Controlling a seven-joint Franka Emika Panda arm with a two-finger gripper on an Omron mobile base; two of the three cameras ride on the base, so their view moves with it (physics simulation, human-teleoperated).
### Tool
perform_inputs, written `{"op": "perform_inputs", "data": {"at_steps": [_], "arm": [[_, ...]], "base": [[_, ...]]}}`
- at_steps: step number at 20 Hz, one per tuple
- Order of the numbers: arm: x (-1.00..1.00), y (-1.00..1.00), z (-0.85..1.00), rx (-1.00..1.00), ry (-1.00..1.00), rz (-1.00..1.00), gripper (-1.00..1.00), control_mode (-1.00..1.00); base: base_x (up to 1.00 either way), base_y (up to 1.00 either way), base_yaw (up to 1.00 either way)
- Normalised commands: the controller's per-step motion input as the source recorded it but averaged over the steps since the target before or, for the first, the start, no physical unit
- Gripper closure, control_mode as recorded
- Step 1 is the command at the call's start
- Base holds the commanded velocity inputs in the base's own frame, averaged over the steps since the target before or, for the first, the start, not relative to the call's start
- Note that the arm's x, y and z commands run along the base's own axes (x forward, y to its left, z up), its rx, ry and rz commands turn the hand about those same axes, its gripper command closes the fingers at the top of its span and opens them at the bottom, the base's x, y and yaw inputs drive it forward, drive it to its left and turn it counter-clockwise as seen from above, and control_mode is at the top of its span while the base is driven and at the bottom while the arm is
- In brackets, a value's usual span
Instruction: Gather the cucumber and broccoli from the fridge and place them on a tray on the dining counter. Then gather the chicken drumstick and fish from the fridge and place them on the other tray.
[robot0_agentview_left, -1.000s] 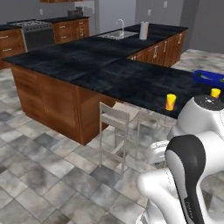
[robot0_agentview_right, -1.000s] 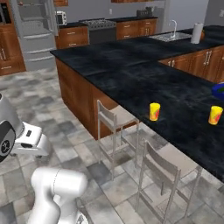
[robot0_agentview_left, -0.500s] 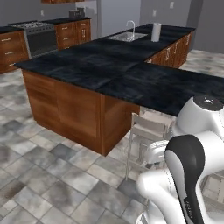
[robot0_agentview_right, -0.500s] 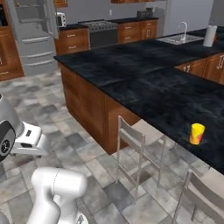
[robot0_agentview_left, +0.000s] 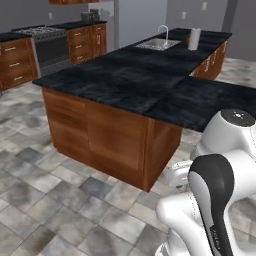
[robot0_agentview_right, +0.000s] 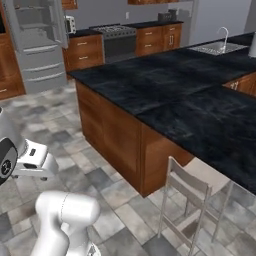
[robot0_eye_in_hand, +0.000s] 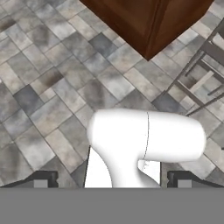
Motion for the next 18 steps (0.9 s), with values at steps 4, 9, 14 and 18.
{"op": "perform_inputs", "data": {"at_steps": [4,9,14,18], "arm": [[0.0,0.0,0.0,0.0,0.0,0.0,-1.0,1.0],[0.0,0.0,0.0,0.0,0.0,0.0,-1.0,1.0],[0.0,0.0,0.0,0.0,0.0,0.0,-1.0,1.0],[0.0,0.0,0.0,0.0,0.0,0.0,-1.0,1.0]], "base": [[0.56,1.0,-0.1],[0.58,1.0,-0.1],[0.6,1.0,-0.1],[0.61,1.0,-0.1]]}}
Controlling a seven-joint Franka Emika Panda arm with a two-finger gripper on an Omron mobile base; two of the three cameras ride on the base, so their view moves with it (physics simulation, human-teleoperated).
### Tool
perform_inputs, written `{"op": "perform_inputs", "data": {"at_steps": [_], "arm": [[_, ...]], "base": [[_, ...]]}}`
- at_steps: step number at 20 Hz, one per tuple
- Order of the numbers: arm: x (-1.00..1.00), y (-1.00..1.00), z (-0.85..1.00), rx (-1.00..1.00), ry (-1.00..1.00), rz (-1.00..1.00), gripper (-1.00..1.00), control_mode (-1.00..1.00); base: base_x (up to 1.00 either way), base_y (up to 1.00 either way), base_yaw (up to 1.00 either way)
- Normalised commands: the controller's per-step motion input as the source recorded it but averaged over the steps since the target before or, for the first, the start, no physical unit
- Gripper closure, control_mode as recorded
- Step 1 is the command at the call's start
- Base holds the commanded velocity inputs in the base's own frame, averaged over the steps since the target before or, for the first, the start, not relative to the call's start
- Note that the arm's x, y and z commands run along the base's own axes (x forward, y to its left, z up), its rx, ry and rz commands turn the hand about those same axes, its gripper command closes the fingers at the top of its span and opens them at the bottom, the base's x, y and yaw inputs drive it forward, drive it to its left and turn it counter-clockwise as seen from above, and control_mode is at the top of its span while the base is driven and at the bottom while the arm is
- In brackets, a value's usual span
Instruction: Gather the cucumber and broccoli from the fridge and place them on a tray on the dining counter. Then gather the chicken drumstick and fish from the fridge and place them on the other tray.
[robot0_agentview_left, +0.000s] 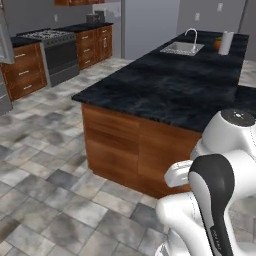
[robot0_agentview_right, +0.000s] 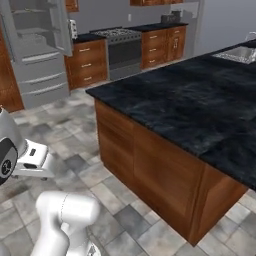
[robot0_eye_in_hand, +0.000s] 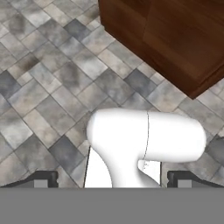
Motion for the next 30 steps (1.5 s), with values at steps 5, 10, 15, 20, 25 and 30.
{"op": "perform_inputs", "data": {"at_steps": [5,10,15,20,25,30], "arm": [[0.0,0.0,0.0,0.0,0.0,0.0,-1.0,1.0],[0.0,0.0,0.0,0.0,0.0,0.0,-1.0,1.0],[0.0,0.0,0.0,0.0,0.0,0.0,-1.0,1.0],[0.0,0.0,0.0,0.0,0.0,0.0,-1.0,1.0],[0.0,0.0,0.0,0.0,0.0,0.0,-1.0,1.0],[0.0,0.0,0.0,0.0,0.0,0.0,-1.0,1.0]], "base": [[0.64,1.0,-0.09],[0.68,1.0,-0.08],[0.74,1.0,-0.07],[0.81,1.0,-0.05],[0.92,0.96,-0.01],[0.99,0.65,0.01]]}}
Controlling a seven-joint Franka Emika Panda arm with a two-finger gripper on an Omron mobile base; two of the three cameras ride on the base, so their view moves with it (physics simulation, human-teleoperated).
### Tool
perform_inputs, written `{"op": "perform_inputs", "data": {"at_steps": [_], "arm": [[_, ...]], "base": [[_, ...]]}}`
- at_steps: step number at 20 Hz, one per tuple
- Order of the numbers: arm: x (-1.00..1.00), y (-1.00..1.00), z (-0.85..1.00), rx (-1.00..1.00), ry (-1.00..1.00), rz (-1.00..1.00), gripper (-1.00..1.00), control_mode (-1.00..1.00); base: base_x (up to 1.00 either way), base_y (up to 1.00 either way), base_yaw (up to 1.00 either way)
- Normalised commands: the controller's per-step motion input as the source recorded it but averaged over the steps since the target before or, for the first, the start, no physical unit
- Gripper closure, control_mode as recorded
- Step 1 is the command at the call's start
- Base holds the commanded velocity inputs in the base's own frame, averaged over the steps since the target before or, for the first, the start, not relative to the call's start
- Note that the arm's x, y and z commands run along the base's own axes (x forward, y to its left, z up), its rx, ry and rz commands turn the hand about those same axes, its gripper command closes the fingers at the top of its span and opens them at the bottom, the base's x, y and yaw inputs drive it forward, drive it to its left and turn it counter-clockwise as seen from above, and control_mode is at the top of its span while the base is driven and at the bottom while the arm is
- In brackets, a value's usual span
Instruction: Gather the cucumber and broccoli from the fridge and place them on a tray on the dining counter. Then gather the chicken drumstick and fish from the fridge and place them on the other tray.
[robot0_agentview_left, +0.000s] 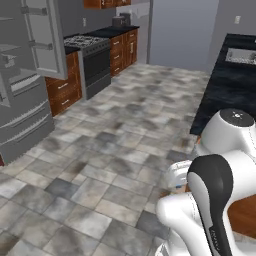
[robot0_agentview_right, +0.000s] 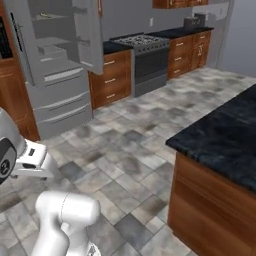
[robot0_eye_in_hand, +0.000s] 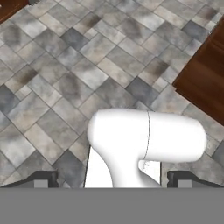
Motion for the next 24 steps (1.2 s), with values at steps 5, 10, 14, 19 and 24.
{"op": "perform_inputs", "data": {"at_steps": [5,10,14,19,24], "arm": [[0.0,0.0,0.0,0.0,0.0,0.0,-1.0,1.0],[0.0,0.0,0.0,0.0,0.0,0.0,-1.0,1.0],[0.0,0.0,0.0,0.0,0.0,0.0,-1.0,1.0],[0.0,0.0,0.0,0.0,0.0,0.0,-1.0,1.0],[0.0,0.0,0.0,0.0,0.0,0.0,-1.0,1.0]], "base": [[1.0,0.29,0.1],[1.0,0.2,0.16],[1.0,0.15,0.18],[1.0,0.16,0.19],[1.0,0.17,0.21]]}}
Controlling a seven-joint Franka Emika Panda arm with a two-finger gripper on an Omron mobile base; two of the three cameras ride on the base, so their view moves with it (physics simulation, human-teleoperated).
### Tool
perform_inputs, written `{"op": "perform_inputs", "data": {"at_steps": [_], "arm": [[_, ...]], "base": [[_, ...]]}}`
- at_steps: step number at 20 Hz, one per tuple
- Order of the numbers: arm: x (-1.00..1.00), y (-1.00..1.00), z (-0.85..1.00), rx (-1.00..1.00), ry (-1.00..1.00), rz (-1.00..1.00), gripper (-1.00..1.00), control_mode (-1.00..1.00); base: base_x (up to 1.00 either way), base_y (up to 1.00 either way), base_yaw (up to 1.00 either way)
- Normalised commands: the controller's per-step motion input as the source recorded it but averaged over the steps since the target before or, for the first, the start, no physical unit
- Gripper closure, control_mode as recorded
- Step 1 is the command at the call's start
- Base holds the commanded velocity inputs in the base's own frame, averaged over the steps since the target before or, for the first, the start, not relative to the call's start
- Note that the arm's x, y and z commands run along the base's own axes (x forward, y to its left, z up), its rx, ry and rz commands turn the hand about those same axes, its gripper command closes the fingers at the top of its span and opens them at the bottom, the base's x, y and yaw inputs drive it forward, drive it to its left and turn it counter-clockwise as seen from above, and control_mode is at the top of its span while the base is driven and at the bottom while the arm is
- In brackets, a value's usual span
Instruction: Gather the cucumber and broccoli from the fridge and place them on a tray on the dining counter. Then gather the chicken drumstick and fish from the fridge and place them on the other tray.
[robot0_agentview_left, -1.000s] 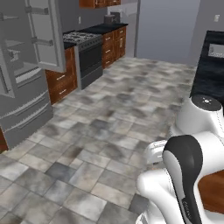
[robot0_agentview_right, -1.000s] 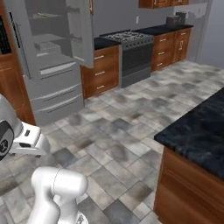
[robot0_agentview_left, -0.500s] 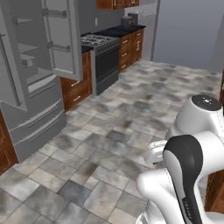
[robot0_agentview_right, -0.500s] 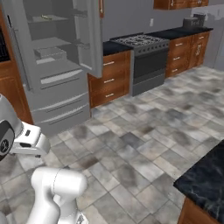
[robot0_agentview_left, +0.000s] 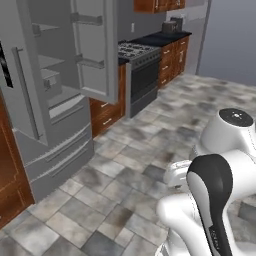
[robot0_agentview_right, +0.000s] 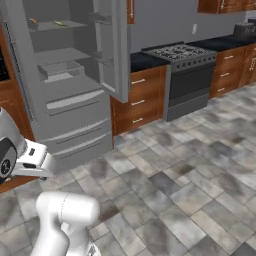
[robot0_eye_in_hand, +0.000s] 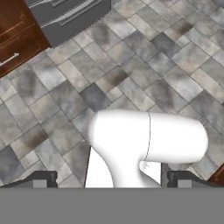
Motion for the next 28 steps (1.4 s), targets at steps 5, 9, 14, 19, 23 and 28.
{"op": "perform_inputs", "data": {"at_steps": [5,9,14,19,23,28], "arm": [[0.0,0.0,0.0,0.0,0.0,0.0,-1.0,1.0],[0.0,0.0,0.0,0.0,0.0,0.0,-1.0,1.0],[0.0,0.0,0.0,0.0,0.0,0.0,-1.0,1.0],[0.0,0.0,0.0,0.0,0.0,0.0,-1.0,1.0],[0.0,0.0,0.0,0.0,0.0,0.0,-1.0,1.0],[0.0,0.0,0.0,0.0,0.0,0.0,-1.0,1.0]], "base": [[0.87,0.07,0.22],[0.56,-0.05,0.25],[0.64,-0.36,0.28],[0.53,-0.43,0.3],[0.6,-0.36,0.3],[0.55,-0.18,0.23]]}}
